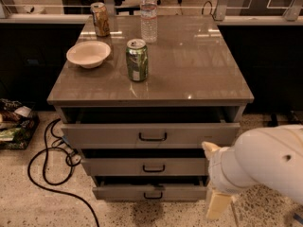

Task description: Open bottom drawer

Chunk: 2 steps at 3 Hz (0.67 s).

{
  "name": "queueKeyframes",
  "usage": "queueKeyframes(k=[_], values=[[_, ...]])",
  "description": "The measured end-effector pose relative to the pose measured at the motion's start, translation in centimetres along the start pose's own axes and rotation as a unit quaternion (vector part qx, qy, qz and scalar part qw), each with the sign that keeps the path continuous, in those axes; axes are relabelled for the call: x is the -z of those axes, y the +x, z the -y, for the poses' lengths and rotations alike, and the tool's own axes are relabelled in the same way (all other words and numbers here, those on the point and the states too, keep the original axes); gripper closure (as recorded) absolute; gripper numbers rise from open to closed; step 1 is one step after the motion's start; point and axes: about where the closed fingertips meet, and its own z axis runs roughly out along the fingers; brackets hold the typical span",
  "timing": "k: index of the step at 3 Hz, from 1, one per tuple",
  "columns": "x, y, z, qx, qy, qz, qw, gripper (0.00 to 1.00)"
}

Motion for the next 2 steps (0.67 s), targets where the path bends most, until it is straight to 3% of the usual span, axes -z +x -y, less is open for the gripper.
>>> queueKeyframes(k=[2], values=[[-8.5, -3.8, -2.5, 0.037, -0.010, 0.027, 0.9989, 0.00]])
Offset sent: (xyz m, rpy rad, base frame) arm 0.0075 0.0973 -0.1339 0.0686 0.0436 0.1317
